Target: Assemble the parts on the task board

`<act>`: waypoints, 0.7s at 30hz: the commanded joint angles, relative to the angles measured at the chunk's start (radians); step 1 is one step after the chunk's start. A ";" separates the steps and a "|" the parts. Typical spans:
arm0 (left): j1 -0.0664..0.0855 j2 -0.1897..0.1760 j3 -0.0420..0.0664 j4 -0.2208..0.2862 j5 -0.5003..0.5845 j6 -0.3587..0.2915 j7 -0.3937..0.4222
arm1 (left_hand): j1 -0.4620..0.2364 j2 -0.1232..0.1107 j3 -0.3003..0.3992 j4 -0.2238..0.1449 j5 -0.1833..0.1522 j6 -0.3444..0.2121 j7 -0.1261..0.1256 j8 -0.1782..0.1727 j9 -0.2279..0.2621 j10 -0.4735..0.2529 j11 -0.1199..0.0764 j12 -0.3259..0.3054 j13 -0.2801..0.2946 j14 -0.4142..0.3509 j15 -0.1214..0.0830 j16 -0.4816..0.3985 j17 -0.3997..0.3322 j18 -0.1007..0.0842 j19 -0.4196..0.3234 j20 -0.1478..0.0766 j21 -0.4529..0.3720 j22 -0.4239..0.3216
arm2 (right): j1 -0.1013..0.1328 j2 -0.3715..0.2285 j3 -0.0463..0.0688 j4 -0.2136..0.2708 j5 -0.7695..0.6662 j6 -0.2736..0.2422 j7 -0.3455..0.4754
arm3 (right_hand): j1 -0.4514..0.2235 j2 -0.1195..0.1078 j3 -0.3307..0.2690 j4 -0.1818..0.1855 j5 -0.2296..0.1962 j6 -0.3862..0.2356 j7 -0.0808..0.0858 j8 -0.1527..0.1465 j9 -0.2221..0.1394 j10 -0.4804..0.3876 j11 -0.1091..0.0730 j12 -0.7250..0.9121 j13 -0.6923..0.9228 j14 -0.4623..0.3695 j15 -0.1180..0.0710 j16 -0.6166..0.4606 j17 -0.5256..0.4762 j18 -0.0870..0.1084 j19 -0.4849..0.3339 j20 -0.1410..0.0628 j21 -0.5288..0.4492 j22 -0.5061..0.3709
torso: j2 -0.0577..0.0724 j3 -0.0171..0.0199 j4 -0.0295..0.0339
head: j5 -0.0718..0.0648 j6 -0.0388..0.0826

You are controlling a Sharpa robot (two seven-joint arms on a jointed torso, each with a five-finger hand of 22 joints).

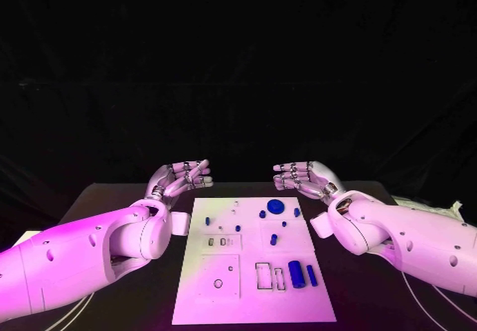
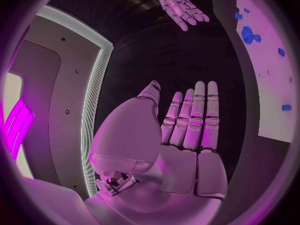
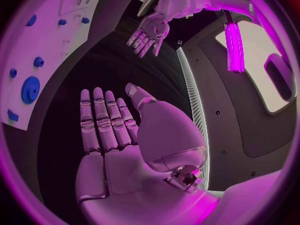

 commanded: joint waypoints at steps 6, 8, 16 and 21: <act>0.009 -0.059 0.001 0.086 0.000 0.113 -0.005 | 0.000 0.008 -0.019 -0.008 -0.005 0.046 0.003 -0.008 -0.008 0.062 -0.015 -0.010 -0.002 0.070 -0.020 -0.001 0.028 0.012 0.073 -0.024 0.027 0.005 | 0.028 -0.024 0.007 0.005 -0.436 -0.031 -0.103 | -0.016 -0.083 0.163 -0.042 -0.038 0.199 0.014 -0.014 0.005 0.230 -0.053 -0.019 0.004 0.275 -0.074 0.034 0.020 0.023 0.195 -0.068 0.102 0.026 | 0.058 -0.0027 0.0043 | -0.003 0.023; 0.013 -0.076 0.002 0.112 0.003 0.117 -0.008 | 0.002 0.009 -0.025 -0.012 -0.004 0.052 0.001 -0.013 -0.009 0.069 -0.017 -0.017 -0.002 0.080 -0.023 -0.005 0.034 0.012 0.087 -0.028 0.032 0.005 | 0.035 -0.026 0.009 0.009 -0.543 -0.013 -0.159 | -0.015 -0.095 0.164 -0.044 -0.050 0.215 0.006 -0.011 0.006 0.253 -0.063 -0.019 0.006 0.317 -0.088 0.046 0.027 0.023 0.227 -0.083 0.128 0.037 | 0.072 -0.0051 0.0044 | -0.004 0.027; 0.024 -0.126 0.006 0.208 0.045 0.122 -0.017 | 0.005 0.012 -0.037 -0.019 -0.004 0.054 0.002 -0.027 -0.011 0.076 -0.017 -0.033 -0.003 0.085 -0.023 -0.021 0.046 0.010 0.100 -0.031 0.034 0.004 | 0.058 -0.035 0.016 0.038 -0.865 0.069 -0.359 | 0.011 -0.120 0.130 -0.047 -0.064 0.276 -0.032 -0.003 0.008 0.337 -0.108 -0.017 0.009 0.528 -0.152 0.138 0.093 0.019 0.367 -0.167 0.309 0.136 | 0.127 -0.0114 0.0182 | -0.019 0.042; 0.030 -0.153 0.009 0.254 0.054 0.147 -0.027 | 0.008 0.015 -0.041 -0.024 -0.004 0.053 0.003 -0.034 -0.011 0.074 -0.015 -0.043 -0.004 0.080 -0.021 -0.032 0.049 0.009 0.096 -0.030 0.029 0.001 | 0.078 -0.030 0.019 0.048 -0.995 0.113 -0.440 | 0.000 -0.133 0.123 -0.025 -0.069 0.275 -0.041 -0.017 0.005 0.319 -0.113 -0.031 0.004 0.565 -0.161 0.212 0.149 0.016 0.368 -0.184 0.395 0.191 | 0.157 -0.0135 0.0243 | -0.031 0.054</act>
